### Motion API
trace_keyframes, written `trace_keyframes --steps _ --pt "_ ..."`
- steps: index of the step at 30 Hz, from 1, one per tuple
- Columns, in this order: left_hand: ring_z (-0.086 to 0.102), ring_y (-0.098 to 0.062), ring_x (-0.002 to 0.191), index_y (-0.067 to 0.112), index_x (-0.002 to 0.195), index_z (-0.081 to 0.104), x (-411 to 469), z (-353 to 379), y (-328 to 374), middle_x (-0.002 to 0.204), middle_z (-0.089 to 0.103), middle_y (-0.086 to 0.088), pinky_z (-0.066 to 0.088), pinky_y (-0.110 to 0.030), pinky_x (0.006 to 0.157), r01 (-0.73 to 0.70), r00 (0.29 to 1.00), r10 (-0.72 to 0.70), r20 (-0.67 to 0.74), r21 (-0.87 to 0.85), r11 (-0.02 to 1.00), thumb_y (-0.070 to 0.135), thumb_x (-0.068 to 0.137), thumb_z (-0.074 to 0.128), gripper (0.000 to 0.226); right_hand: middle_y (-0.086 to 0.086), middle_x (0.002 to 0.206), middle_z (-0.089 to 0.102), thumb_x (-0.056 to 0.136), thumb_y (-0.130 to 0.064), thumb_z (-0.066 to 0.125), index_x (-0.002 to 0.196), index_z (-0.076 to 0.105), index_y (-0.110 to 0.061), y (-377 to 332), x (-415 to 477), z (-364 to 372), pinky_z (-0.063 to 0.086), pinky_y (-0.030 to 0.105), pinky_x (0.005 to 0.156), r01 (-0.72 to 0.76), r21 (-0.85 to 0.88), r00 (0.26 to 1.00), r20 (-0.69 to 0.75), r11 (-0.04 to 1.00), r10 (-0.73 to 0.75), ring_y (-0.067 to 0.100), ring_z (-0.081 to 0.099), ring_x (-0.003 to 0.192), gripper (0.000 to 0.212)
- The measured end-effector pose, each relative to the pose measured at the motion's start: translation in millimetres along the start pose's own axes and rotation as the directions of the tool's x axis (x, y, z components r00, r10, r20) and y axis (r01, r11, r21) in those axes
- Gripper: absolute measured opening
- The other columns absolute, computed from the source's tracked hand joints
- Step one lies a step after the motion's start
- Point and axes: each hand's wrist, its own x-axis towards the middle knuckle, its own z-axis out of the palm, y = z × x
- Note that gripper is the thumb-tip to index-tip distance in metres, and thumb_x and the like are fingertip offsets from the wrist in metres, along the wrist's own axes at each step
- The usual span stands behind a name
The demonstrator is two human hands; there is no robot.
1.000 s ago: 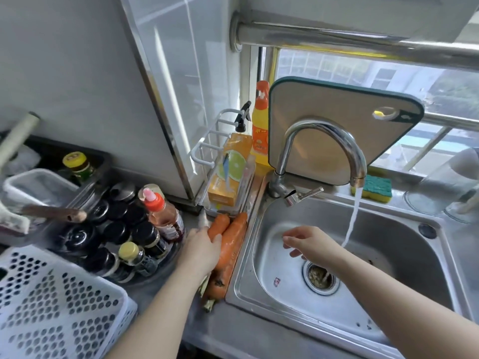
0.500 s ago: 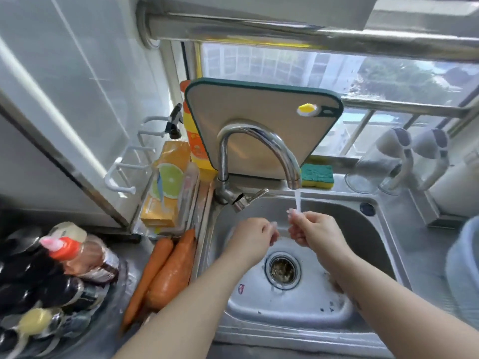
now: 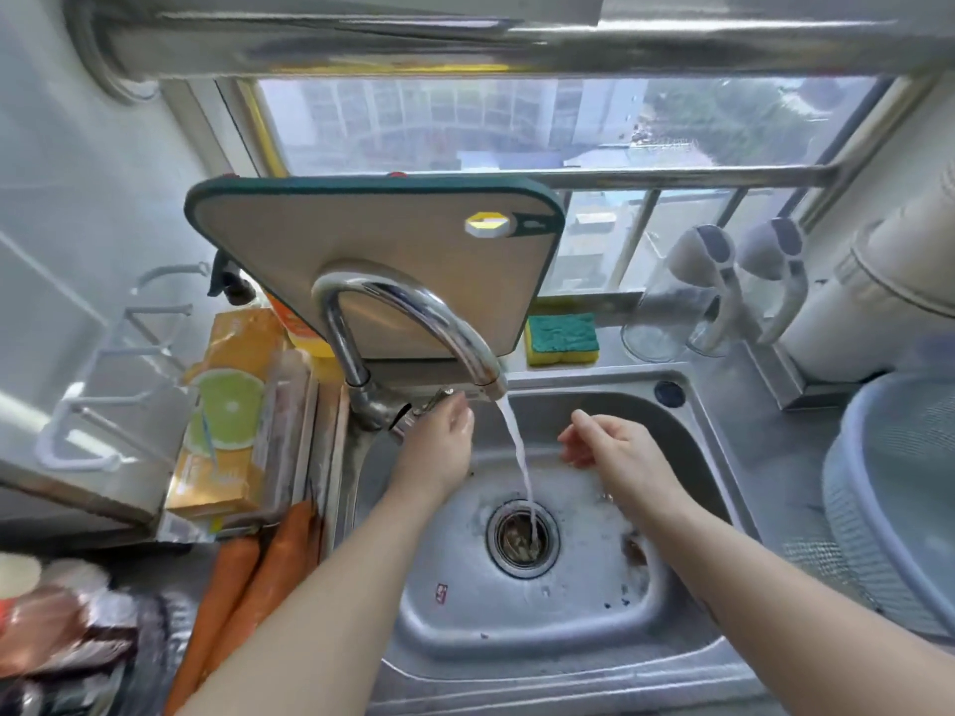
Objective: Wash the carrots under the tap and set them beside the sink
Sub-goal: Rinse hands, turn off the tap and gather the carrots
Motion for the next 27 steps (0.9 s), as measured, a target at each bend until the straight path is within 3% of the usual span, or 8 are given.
trace_keyframes --steps 3,11,14,19,21,23,25,27 --pt "0.042 -0.022 0.133 0.014 0.142 0.042 3.6 -0.5 -7.2 0.145 0.046 -0.003 0.032 -0.030 0.105 -0.014 1.000 0.014 -0.001 0.078 0.997 0.024 0.101 0.036 0.042 0.000 0.062 0.063 0.098 -0.022 0.048 0.070 0.065 -0.011 1.3 1.3 -0.6 0.039 0.009 0.046 -0.026 -0.020 0.999 0.023 0.999 0.027 0.002 0.056 0.054 0.034" --pt "0.052 -0.028 0.120 0.008 0.135 0.049 16.1 -10.3 -9.5 0.132 0.057 -0.011 0.039 -0.030 0.093 -0.059 0.983 0.071 -0.172 0.077 0.995 0.018 0.101 0.035 0.037 0.003 0.066 0.065 0.098 -0.021 0.048 0.072 0.066 -0.010 6.7 8.4 -14.0 0.046 0.014 0.060 -0.069 -0.008 0.998 0.008 0.998 0.069 0.014 0.057 0.064 0.033" --pt "0.051 -0.023 0.123 0.009 0.137 0.046 13.9 -12.1 -11.2 0.134 0.056 -0.008 0.037 -0.026 0.097 -0.059 0.991 0.066 -0.120 0.057 0.997 0.015 0.100 0.038 0.038 0.001 0.065 0.066 0.097 -0.024 0.049 0.073 0.066 -0.011 12.5 8.7 -15.9 0.048 0.030 0.072 -0.082 -0.017 0.997 0.012 0.996 0.083 0.017 0.059 0.068 0.033" --pt "0.047 -0.014 0.127 0.026 0.146 0.032 -8.3 -10.2 -9.5 0.143 0.045 0.006 0.034 -0.026 0.097 -0.065 0.998 0.062 0.027 0.094 0.993 0.022 0.097 0.047 0.051 0.002 0.069 0.067 0.096 -0.021 0.051 0.076 0.066 -0.012 10.9 2.5 -11.0 0.045 0.017 0.060 -0.112 -0.048 0.991 0.065 0.993 0.115 0.013 0.057 0.063 0.027" --pt "0.055 -0.012 0.111 0.022 0.137 0.045 -24.5 -4.3 -16.5 0.130 0.056 0.005 0.037 -0.021 0.089 -0.017 0.990 0.000 0.144 0.112 0.994 0.023 0.094 0.053 0.043 0.002 0.072 0.067 0.094 -0.021 0.055 0.076 0.064 -0.014 14.1 -3.0 -5.0 0.041 0.016 0.055 -0.150 -0.112 0.973 0.160 0.982 0.167 0.011 0.055 0.059 0.021" --pt "0.057 -0.013 0.091 0.021 0.113 0.056 -42.6 4.4 -28.3 0.105 0.062 0.004 0.040 -0.021 0.075 0.068 0.968 -0.112 0.226 0.195 0.978 0.027 0.088 0.061 0.026 -0.002 0.065 0.061 0.086 -0.018 0.065 0.070 0.058 -0.015 21.9 -9.0 1.6 0.039 0.019 0.053 -0.096 -0.313 0.962 0.213 0.945 0.169 0.011 0.051 0.056 0.018" --pt "0.054 -0.017 0.075 0.022 0.083 0.049 -60.1 13.1 -38.6 0.083 0.054 0.002 0.039 -0.025 0.062 0.111 0.955 -0.189 0.228 0.320 0.941 0.021 0.084 0.063 0.013 -0.003 0.054 0.047 0.076 -0.008 0.065 0.058 0.044 -0.017 30.8 -16.5 9.4 0.032 0.022 0.048 0.021 -0.561 0.964 0.231 0.827 0.133 0.012 0.040 0.051 0.029" --pt "0.060 -0.024 0.079 0.020 0.066 0.039 -74.6 21.6 -46.0 0.077 0.051 -0.003 0.040 -0.027 0.062 0.114 0.958 -0.207 0.196 0.402 0.908 0.005 0.080 0.053 0.025 -0.002 0.050 0.039 0.071 0.000 0.054 0.052 0.036 -0.018 38.2 -24.5 19.0 0.029 0.024 0.046 0.109 -0.705 0.956 0.269 0.701 0.122 0.014 0.037 0.049 0.032"
